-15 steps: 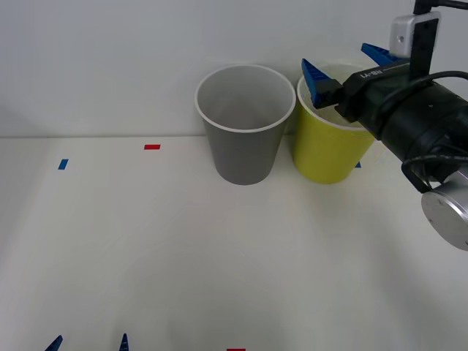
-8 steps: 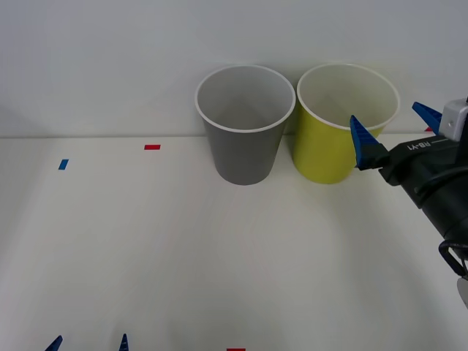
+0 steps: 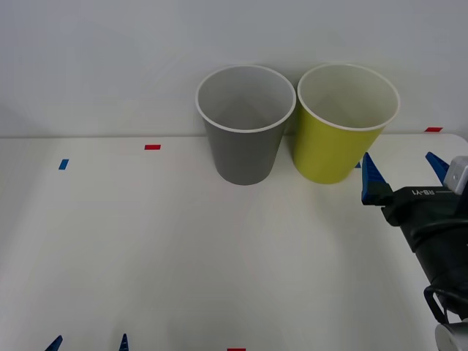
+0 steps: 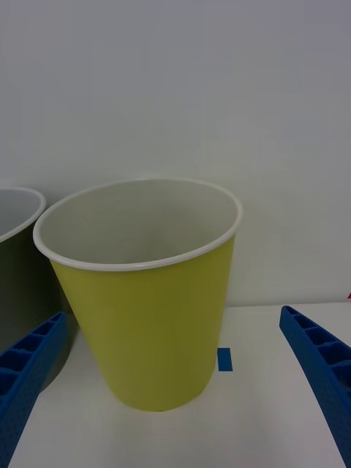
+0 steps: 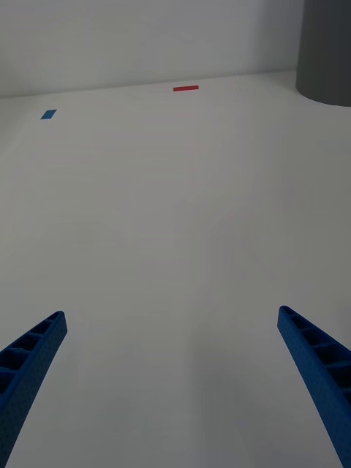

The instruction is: Put cans in the gray bin and PET bottles in the light green bin.

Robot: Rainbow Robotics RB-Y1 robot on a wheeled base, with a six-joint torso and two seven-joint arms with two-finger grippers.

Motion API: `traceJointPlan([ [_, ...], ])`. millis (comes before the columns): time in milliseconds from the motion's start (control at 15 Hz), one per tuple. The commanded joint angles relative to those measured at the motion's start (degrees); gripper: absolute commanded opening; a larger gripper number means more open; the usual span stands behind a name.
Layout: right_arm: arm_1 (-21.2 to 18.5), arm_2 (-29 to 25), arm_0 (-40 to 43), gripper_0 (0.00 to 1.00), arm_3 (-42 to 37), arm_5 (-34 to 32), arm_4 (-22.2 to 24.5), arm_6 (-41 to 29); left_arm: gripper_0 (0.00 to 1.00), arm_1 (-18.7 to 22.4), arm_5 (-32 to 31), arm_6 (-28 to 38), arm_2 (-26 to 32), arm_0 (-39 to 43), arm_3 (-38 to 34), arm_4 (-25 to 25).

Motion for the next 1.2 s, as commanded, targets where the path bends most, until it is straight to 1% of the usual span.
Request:
traceJointPlan([
  [67, -2.6, -0.1, 1.8, 1.0, 1.2, -2.5, -0.5, -0.4, 1.0, 0.0, 0.0, 0.0, 0.0, 0.0, 0.0, 0.0],
  [200, -3.0, -0.2, 2.9, 1.0, 5.4, -9.4, 0.2, -0.5, 1.0, 0.0, 0.0, 0.0, 0.0, 0.0, 0.0, 0.0],
  [267, -3.3, 0.0, 3.0, 1.0, 9.0, -14.5, 0.0, -0.5, 1.0, 0.0, 0.0, 0.0, 0.0, 0.0, 0.0, 0.0],
  [333, -3.3, 0.1, 3.2, 1.0, 11.5, -17.5, 0.0, -0.5, 1.0, 0.0, 0.0, 0.0, 0.0, 0.0, 0.0, 0.0],
  [600, -2.8, 0.3, 6.9, 1.0, 14.9, -22.0, 0.0, -0.5, 1.0, 0.0, 0.0, 0.0, 0.0, 0.0, 0.0, 0.0],
  [867, -4.5, 1.5, 11.6, 1.0, 16.3, -26.1, -0.3, 0.3, 1.0, 0.0, 0.0, 0.0, 0.0, 0.0, 0.0, 0.0],
  [1133, -5.2, 2.6, 14.5, 1.0, 23.6, -36.2, 0.1, 1.1, 1.0, 0.0, 0.0, 0.0, 0.0, 0.0, 0.0, 0.0],
  [1200, -5.9, 3.0, 15.9, 1.0, 23.8, -36.7, -0.1, 1.4, 1.0, 0.0, 0.0, 0.0, 0.0, 0.0, 0.0, 0.0],
])
